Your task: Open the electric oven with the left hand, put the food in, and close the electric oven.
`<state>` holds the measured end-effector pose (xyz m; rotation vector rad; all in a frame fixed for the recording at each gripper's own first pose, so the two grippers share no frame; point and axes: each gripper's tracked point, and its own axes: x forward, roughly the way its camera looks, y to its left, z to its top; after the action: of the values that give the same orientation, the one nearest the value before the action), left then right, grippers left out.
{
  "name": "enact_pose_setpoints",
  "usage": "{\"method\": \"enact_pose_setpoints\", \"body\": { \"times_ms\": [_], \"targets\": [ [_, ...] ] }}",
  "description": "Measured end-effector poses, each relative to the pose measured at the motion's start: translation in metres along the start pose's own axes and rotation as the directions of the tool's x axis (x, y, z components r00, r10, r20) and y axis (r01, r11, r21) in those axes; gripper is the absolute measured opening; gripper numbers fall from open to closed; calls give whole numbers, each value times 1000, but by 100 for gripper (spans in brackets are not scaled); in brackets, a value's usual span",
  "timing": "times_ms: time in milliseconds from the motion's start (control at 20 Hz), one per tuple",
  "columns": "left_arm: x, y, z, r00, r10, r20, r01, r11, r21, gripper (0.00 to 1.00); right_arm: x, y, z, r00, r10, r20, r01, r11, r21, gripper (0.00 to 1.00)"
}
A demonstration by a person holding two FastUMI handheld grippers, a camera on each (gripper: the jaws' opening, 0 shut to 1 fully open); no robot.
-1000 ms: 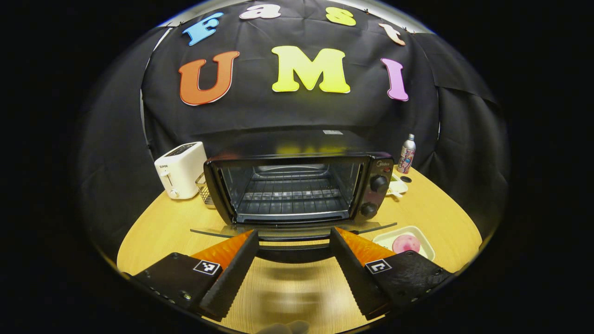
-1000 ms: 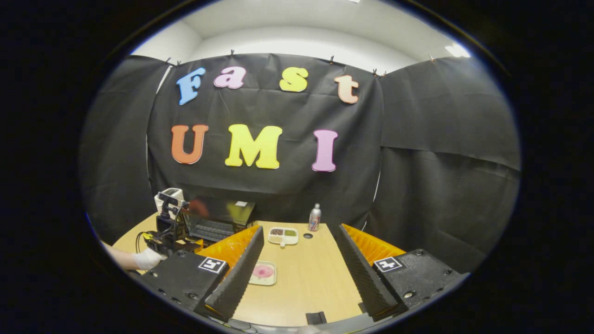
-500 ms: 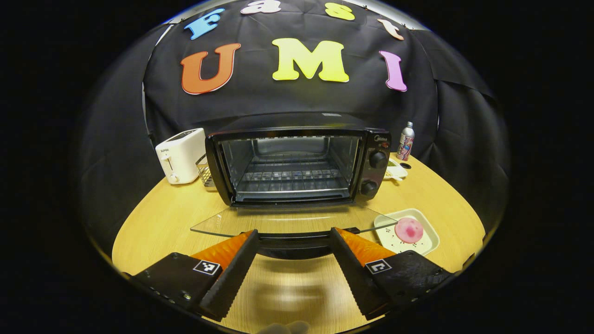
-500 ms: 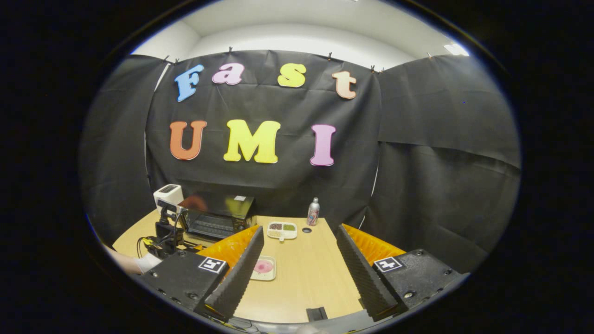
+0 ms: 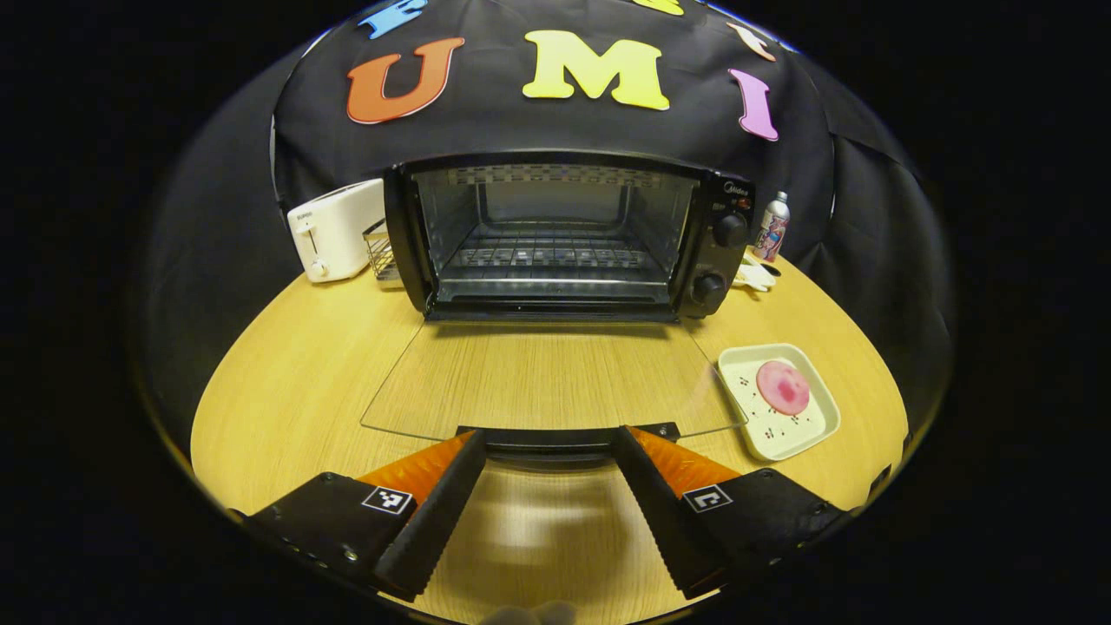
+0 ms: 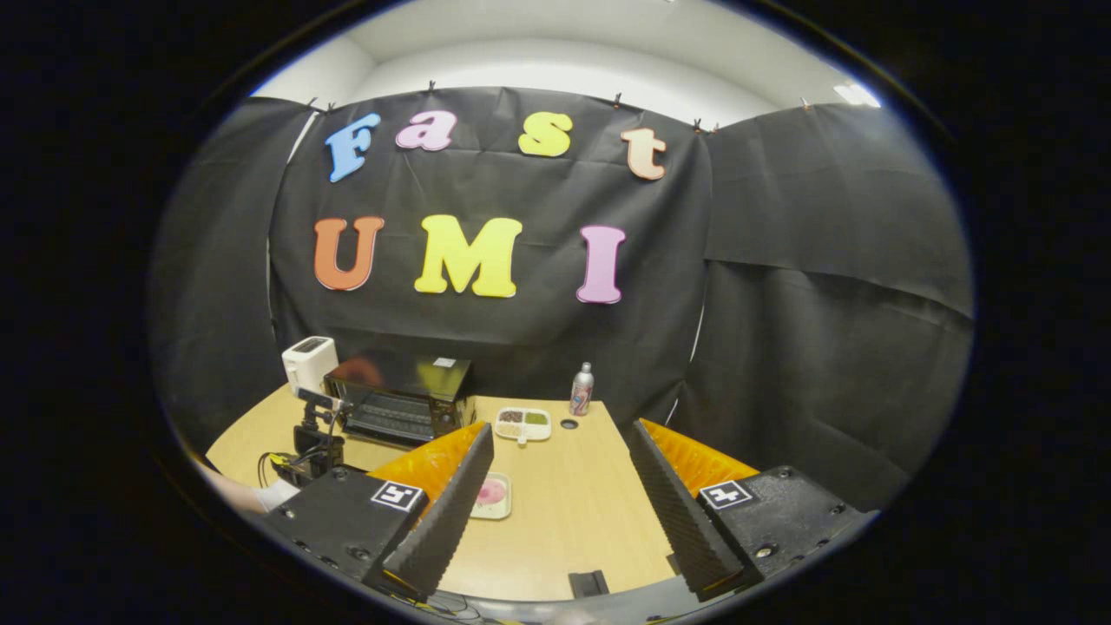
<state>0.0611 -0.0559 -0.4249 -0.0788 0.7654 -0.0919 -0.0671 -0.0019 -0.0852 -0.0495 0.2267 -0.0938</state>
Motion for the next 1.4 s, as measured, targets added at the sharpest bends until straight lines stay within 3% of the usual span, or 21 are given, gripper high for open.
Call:
{"method": "enact_pose_setpoints", "body": {
  "times_ms": [300, 350, 400, 650, 850, 1150, 1400],
  "targets": [
    [6, -1, -6, 999, 0, -32, 1, 1000, 29, 96, 7, 2, -14, 999, -2, -44, 2, 1000, 2, 96],
    [7, -1, -7, 999, -1, -37, 2, 1000, 28, 100, 8, 3, -16, 999, 2, -50, -2, 1000, 3, 96],
    [5, -1, -5, 999, -2, -35, 3, 1000, 25, 95, 10, 5, -17, 999, 6, -52, -6, 1000, 5, 96],
    [-19, 5, 21, 996, -18, 84, 15, 1000, 26, 95, 19, 10, -29, 998, 26, -60, -26, 1000, -4, 96],
    [-74, 17, 52, 977, -22, 212, 17, 1000, 26, 95, 46, 15, -59, 993, 62, -101, -57, 997, 47, 96],
    [-175, 28, 100, 922, -27, 385, 14, 999, 36, 95, 110, 41, -129, 956, 153, -249, -148, 988, 39, 96],
    [-242, 30, 129, 876, 16, 481, -28, 999, 18, 94, 177, 61, -192, 899, 219, -380, -211, 976, 62, 96]
  ]
}}
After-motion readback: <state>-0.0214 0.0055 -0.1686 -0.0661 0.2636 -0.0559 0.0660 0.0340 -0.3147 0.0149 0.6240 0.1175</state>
